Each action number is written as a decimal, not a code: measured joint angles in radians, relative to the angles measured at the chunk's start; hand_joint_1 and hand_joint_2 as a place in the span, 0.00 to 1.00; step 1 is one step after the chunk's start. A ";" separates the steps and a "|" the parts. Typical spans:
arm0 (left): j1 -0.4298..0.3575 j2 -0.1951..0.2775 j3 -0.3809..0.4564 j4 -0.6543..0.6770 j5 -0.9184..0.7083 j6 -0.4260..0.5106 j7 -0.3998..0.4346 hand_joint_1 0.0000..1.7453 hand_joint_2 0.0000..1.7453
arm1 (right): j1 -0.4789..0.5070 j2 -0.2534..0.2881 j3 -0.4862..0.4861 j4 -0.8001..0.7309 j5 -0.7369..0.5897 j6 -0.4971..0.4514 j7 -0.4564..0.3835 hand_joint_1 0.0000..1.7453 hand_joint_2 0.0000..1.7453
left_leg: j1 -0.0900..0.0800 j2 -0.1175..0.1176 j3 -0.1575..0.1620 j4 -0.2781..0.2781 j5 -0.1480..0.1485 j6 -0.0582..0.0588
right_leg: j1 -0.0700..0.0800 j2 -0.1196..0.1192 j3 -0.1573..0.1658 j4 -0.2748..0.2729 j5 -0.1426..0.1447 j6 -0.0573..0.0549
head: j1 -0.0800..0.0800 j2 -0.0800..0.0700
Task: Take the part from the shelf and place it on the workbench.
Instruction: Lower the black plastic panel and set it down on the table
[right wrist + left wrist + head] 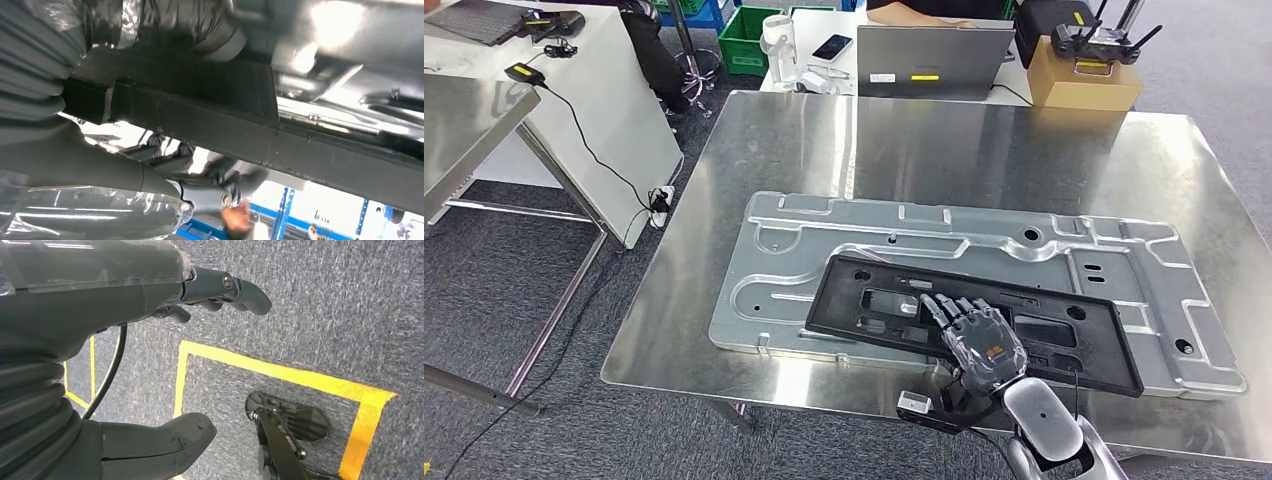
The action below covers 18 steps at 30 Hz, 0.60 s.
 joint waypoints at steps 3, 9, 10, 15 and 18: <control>0.000 -0.001 0.004 0.000 0.000 -0.007 0.000 0.00 1.00 | -0.005 0.003 0.000 0.002 0.000 0.001 -0.003 0.00 0.00 | 0.000 0.000 0.001 0.000 0.000 0.000 | 0.000 0.000 0.001 0.000 0.000 0.000 | 0.000 0.000; 0.000 -0.001 0.009 0.000 0.000 -0.013 0.000 0.00 0.00 | 0.001 0.005 0.002 0.011 0.000 0.004 -0.012 0.00 0.00 | 0.000 0.000 0.000 0.000 0.000 0.000 | 0.000 0.000 0.001 0.000 0.000 0.000 | 0.000 0.000; 0.000 -0.002 0.012 0.000 0.000 -0.014 -0.001 0.00 0.00 | 0.004 0.006 0.003 0.013 -0.001 0.005 -0.014 0.00 0.00 | 0.000 0.000 0.000 0.000 0.000 0.000 | 0.000 0.000 0.001 0.000 0.000 0.000 | 0.000 0.000; 0.000 -0.002 0.026 0.000 0.000 -0.015 -0.010 0.00 0.00 | 0.004 0.012 0.020 0.004 -0.007 0.004 -0.024 0.00 0.00 | 0.000 0.000 0.000 0.000 0.000 0.000 | 0.000 0.000 0.001 0.000 0.000 0.000 | 0.000 0.000; 0.000 -0.002 0.033 0.000 0.000 -0.014 -0.010 0.00 0.00 | 0.004 0.014 0.039 -0.015 -0.011 0.004 -0.028 0.00 0.00 | -0.001 0.000 -0.001 0.003 -0.001 0.003 | -0.003 0.000 0.001 -0.003 0.002 0.004 | 0.000 0.000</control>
